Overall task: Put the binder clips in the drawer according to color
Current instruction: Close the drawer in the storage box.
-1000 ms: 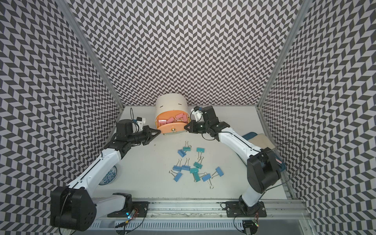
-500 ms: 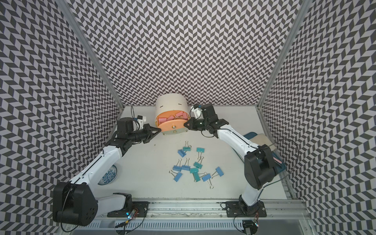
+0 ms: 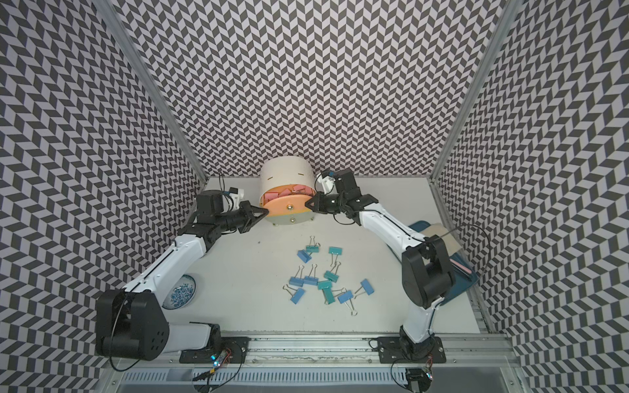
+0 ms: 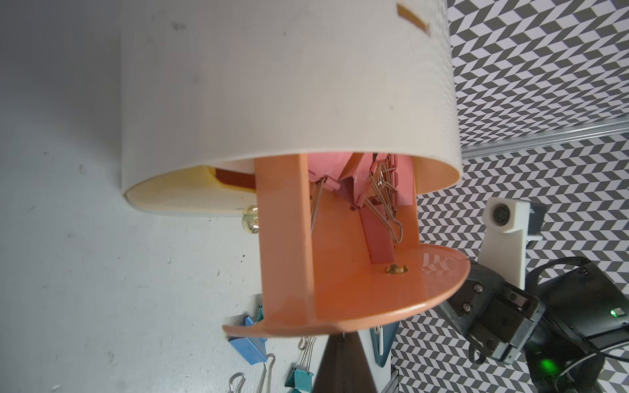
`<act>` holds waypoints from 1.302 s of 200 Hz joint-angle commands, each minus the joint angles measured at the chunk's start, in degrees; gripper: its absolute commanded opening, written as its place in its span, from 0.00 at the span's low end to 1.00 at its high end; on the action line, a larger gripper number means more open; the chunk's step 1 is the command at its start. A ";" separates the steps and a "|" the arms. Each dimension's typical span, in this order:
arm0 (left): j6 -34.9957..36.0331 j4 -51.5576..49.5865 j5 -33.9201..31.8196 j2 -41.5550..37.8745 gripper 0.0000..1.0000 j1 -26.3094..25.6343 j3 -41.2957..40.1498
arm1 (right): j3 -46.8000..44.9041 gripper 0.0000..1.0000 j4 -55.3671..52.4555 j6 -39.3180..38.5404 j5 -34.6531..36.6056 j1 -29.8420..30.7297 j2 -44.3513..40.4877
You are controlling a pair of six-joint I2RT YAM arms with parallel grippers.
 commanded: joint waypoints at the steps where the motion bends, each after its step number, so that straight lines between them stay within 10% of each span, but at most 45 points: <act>1: 1.51 1.26 0.94 1.42 0.00 0.53 2.68 | 2.57 0.00 2.30 0.46 -0.31 -0.61 1.79; 260: 1.81 2.55 2.22 9.50 0.00 2.47 9.34 | 13.43 0.00 1.34 2.57 -2.74 -2.54 11.47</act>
